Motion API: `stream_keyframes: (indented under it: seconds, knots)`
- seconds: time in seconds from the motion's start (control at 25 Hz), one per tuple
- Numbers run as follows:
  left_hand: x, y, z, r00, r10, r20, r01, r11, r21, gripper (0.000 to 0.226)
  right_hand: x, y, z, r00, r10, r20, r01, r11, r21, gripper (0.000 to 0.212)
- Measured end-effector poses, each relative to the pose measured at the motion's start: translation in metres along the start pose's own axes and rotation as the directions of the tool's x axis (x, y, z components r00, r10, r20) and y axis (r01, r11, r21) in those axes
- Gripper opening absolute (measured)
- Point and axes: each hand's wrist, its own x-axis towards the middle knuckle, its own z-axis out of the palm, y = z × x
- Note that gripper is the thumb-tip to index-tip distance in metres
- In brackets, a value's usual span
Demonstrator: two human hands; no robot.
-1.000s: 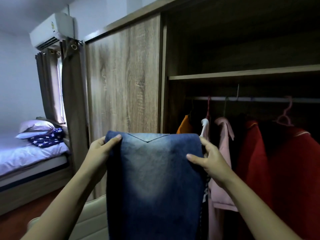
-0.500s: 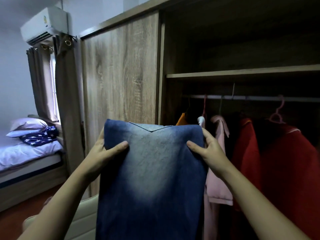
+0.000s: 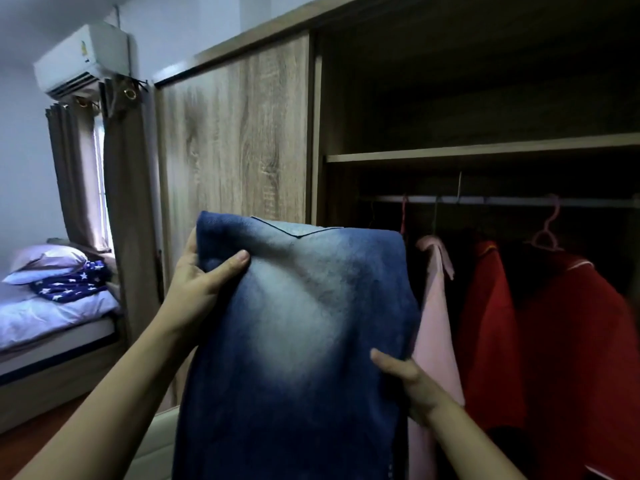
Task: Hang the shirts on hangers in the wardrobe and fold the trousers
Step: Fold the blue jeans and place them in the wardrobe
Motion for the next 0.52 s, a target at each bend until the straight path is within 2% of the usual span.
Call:
stream_keyframes:
  seconds: [0.08,0.12,0.2,0.28,0.32,0.4,0.44,0.52]
  knots:
    - [0.010,-0.002,-0.006,0.999,-0.044,0.020,0.042,0.998,0.055,0.030,0.011,0.005,0.013,0.999,-0.010,-0.051,0.010,1.000,-0.012,0.089]
    - [0.015,-0.002,-0.009,0.997,-0.072,0.035,0.069,0.993,0.094,0.028,0.016,0.004,0.018,0.993,-0.056,-0.100,0.055,0.998,-0.017,0.080]
    - [0.027,-0.001,-0.019,0.992,-0.118,0.034,0.105,0.961,0.257,0.027,0.025,-0.002,0.027,0.978,-0.130,-0.163,0.125,0.991,-0.038,0.047]
    - [0.035,0.002,-0.029,0.996,-0.088,0.025,0.068,0.896,0.438,0.032,0.026,-0.012,0.037,0.978,-0.149,-0.144,0.144,0.989,-0.044,0.027]
    - [0.037,0.005,-0.033,0.999,-0.049,-0.001,0.044,0.874,0.483,0.035,0.026,-0.017,0.040,0.984,-0.133,-0.122,0.130,0.991,-0.031,0.029]
    - [0.040,0.007,-0.040,0.991,-0.003,-0.131,0.065,0.884,0.463,0.047,0.024,-0.031,0.045,0.994,-0.092,-0.061,0.092,0.996,-0.007,0.042]
    - [0.042,0.007,-0.043,0.979,-0.022,-0.205,0.110,0.897,0.429,0.054,0.024,-0.037,0.047,0.995,-0.095,-0.024,0.095,0.995,-0.006,0.042]
    - [0.049,0.007,-0.048,0.939,-0.211,-0.271,0.297,0.894,0.336,0.060,0.026,-0.046,0.051,0.993,-0.119,-0.009,0.119,0.993,0.005,0.032]
